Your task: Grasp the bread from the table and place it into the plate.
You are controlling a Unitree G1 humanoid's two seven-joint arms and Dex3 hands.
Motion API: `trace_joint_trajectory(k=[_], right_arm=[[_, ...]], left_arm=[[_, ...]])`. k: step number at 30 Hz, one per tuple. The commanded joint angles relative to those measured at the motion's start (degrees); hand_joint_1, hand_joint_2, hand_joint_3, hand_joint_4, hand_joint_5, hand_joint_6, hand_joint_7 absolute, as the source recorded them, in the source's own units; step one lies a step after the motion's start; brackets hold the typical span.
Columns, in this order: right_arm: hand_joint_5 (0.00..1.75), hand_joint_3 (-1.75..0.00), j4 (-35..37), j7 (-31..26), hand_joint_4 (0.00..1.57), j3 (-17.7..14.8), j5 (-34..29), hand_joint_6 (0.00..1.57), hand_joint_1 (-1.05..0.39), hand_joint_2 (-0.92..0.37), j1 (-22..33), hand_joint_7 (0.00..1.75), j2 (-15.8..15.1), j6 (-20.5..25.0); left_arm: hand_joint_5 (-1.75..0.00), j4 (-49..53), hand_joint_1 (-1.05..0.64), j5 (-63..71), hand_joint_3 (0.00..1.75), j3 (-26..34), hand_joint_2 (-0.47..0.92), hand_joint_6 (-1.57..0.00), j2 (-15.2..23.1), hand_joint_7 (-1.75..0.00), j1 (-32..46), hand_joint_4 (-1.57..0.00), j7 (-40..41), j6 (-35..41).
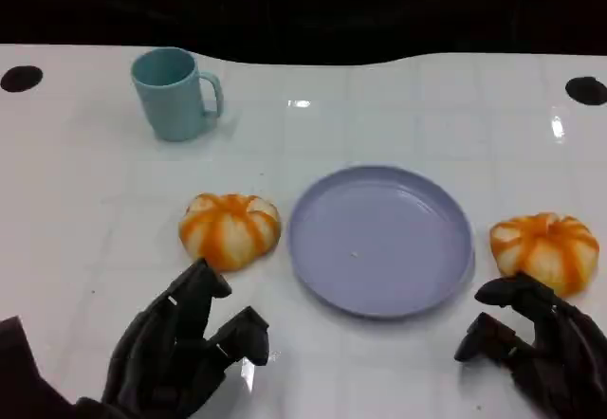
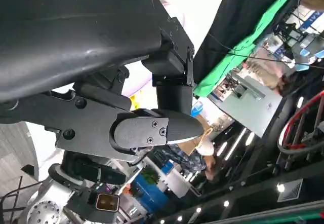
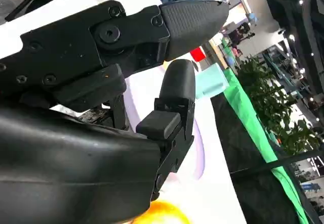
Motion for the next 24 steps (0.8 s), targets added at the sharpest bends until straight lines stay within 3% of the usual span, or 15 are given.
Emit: trace_joint_trajectory(k=[1,3,5,8,11,12,19,24], right_arm=[[1.45,-0.21,-0.01,-0.38,0.70,-0.22,-0.11,0.68,-0.51,-0.92,0.44,1.05,-0.58,0.00],[1.45,-0.22,-0.05,-0.18,0.70,-0.26,0.16,0.67,-0.51,-0.92,0.32,1.06,-0.62,0.37],[1.44,-0.21,-0.17,-0.48,0.70,-0.20,-0.07,0.66,-0.51,-0.92,0.33,1.06,-0.53,-0.03],[1.45,-0.21,-0.50,-1.17,0.70,0.00,-0.60,0.67,-0.52,-0.92,0.48,1.06,-0.36,-0.80],[1.46,-0.23,-1.28,-2.35,0.69,0.57,-1.59,0.66,-0.53,-0.92,0.77,1.09,-0.54,-1.04],[1.47,-0.24,-1.45,-2.58,0.69,0.66,-1.77,0.65,-0.53,-0.92,0.83,1.10,-0.58,-1.08],[1.50,-0.21,-2.56,-3.78,0.68,0.28,-1.44,0.64,-0.53,-0.92,1.01,1.16,-0.08,-0.04],[1.51,-0.21,-3.12,-3.58,0.68,0.31,-1.38,0.63,-0.53,-0.92,1.12,1.16,-0.28,0.76]], left_arm=[[-1.75,-0.54,-0.56,1.22,0.32,0.40,0.92,-0.58,0.86,-1.66,-0.96,-0.77,-0.35,-1.78],[-1.75,-0.75,-0.57,3.49,0.37,-0.20,0.92,-0.56,1.52,-1.60,-1.61,-0.73,-0.30,-3.92],[-1.65,-0.87,-0.59,6.41,0.39,-0.83,0.92,-0.58,2.17,-1.29,-2.39,-0.66,-0.13,-6.83],[-1.49,-0.99,-0.59,11.24,0.39,-1.88,0.92,-0.55,2.95,-1.01,-3.06,-0.57,0.72,-11.63],[-1.11,-1.75,-0.59,18.57,0.28,-3.37,0.92,-0.66,4.75,-0.36,-4.10,-0.52,2.75,-17.49],[-1.03,-1.81,-0.60,20.10,0.24,-3.66,0.92,-0.66,5.22,-0.26,-4.38,-0.52,3.06,-18.70],[-0.72,-1.03,-0.54,38.45,0.15,-7.07,0.92,-0.56,10.22,-0.05,-7.24,-0.39,10.51,-32.46],[-0.61,-3.39,-0.44,52.79,0.07,-9.81,0.91,-0.52,14.32,-0.01,-9.80,-0.33,17.76,-30.90]])
